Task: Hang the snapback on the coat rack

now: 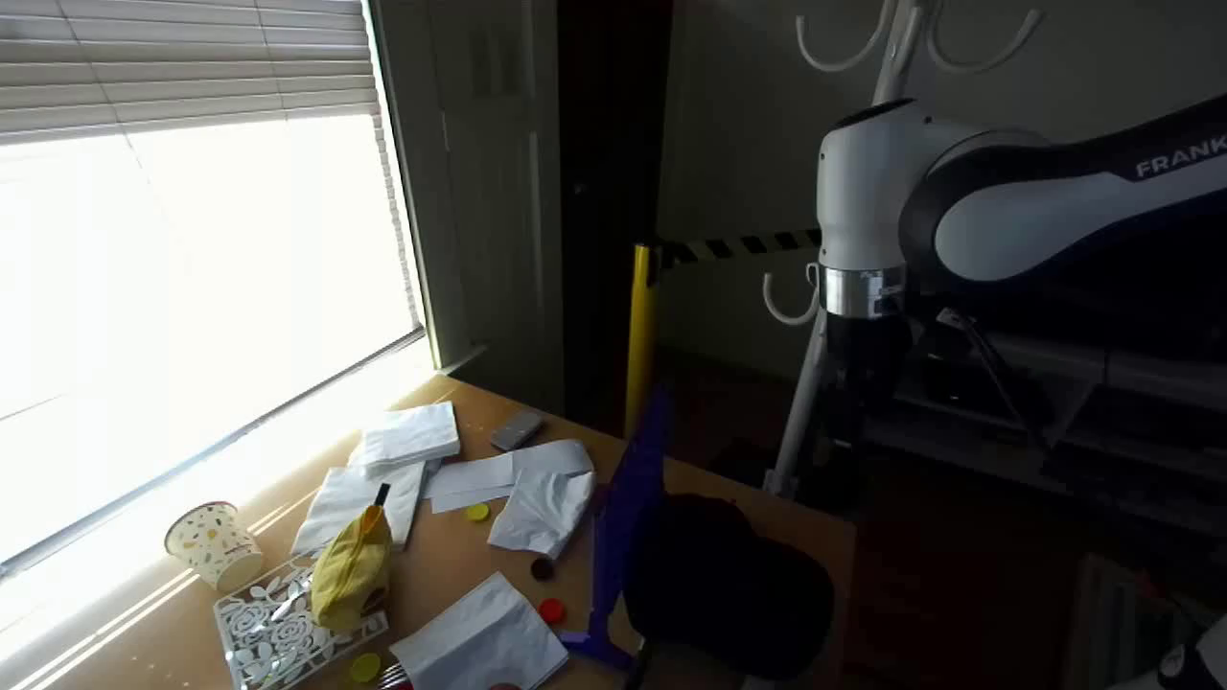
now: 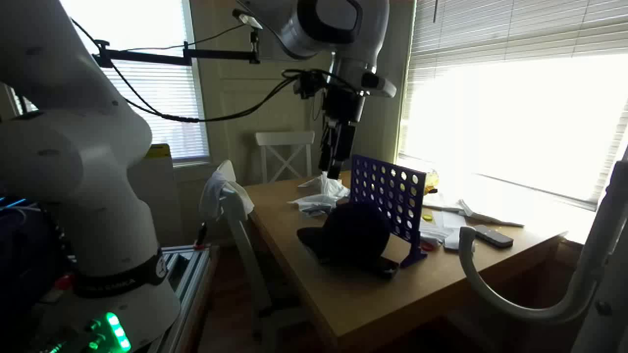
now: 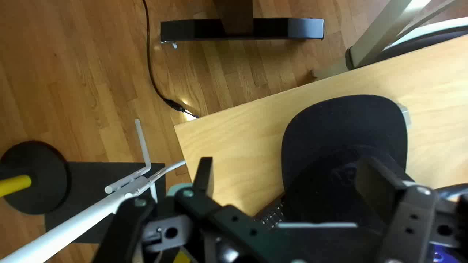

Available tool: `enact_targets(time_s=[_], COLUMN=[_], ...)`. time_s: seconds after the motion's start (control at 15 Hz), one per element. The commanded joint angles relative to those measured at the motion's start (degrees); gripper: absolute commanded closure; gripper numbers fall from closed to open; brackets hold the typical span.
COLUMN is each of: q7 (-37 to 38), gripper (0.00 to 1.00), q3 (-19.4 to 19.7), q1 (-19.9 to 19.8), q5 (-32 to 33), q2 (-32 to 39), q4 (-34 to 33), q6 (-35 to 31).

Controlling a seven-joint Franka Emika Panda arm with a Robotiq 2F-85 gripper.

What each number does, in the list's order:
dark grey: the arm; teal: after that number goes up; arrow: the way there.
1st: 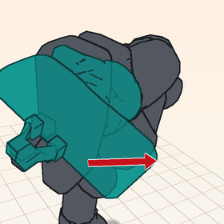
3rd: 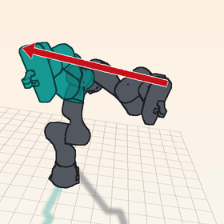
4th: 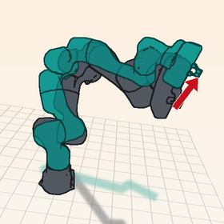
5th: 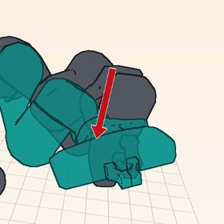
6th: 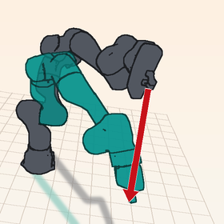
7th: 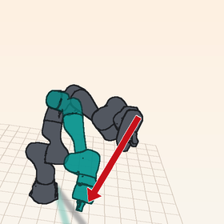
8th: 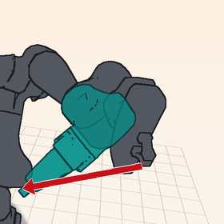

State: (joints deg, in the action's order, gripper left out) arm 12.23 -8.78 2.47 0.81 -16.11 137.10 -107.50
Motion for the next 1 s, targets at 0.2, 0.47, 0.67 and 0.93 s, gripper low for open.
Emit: enact_targets(time_s=[0.2, 0.47, 0.67, 0.93], q7=[0.1, 0.1, 0.1, 0.4], gripper=[0.00, 0.00, 0.00, 0.00], q3=[0.7, 0.7, 0.7, 0.5], q1=[0.7, 0.7, 0.7, 0.5], q5=[0.2, 0.2, 0.2, 1.2], q2=[0.0, 0.0, 0.0, 0.9], q4=[-0.1, -0.1, -0.1, -1.1], q6=[0.1, 0.1, 0.1, 0.5])
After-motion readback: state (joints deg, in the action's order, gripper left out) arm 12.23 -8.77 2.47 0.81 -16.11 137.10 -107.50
